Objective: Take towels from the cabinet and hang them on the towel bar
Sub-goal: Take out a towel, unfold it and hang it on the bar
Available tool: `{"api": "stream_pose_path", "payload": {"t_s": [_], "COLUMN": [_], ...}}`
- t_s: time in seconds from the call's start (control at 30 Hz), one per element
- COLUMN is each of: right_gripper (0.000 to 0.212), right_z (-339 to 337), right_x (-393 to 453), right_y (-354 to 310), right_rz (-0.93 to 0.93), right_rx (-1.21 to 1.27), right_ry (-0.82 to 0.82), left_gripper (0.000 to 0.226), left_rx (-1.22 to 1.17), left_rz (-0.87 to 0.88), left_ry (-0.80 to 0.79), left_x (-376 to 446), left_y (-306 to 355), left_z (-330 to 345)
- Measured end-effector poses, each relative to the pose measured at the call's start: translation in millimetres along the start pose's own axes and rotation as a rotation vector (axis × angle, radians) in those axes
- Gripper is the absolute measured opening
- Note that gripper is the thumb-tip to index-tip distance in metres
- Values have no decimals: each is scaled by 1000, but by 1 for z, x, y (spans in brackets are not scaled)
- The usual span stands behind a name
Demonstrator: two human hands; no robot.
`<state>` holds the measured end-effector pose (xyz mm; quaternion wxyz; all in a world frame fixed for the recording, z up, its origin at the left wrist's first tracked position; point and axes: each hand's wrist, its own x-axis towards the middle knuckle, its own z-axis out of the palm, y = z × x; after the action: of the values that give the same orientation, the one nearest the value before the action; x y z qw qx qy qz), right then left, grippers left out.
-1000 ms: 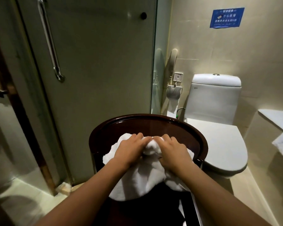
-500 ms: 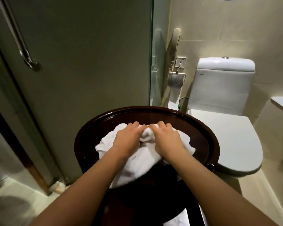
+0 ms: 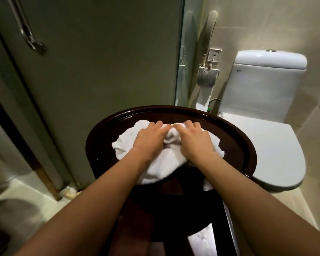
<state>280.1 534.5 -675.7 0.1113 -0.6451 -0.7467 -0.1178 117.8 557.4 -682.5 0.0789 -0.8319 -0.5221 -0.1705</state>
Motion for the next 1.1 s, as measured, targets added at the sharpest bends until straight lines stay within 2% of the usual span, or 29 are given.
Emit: {"api": "stream_pose_path", "payload": {"t_s": [0.17,0.27,0.4,0.47,0.53,0.63,0.83,1.1], "right_gripper": [73,83,74,68,66,59,44,47], "right_z": [-14,-33,-46,-42,-34,-20,-12,-11], "right_x": [-14,-27,-68,-93,-111,-124,-115,-110], "right_y": [-6,-6,-6,-8,-12,-22,-28,-29], "right_rz": [25,17,-97,-133,-152,-166,-131,-81], "right_rx": [-36,-1,95,123,113,63,96,136], "right_ry": [31,26,135,151,92,-9,-41,-156], "left_gripper": [77,82,76,67,58,49,48,48], "left_rx": [-56,-91,-8,66,132,129,158,151], "left_rz": [-42,-20,116,180,186,136,107,103], "left_ry": [-84,-109,-87,-147,-214,-225,-225,-235], "left_x": [-16,-32,-77,-94,-97,-91,-77,-81], "left_y": [8,17,27,26,18,2,-5,-2], "left_z": [-14,-34,-42,-39,-35,-34,-23,-23]}}
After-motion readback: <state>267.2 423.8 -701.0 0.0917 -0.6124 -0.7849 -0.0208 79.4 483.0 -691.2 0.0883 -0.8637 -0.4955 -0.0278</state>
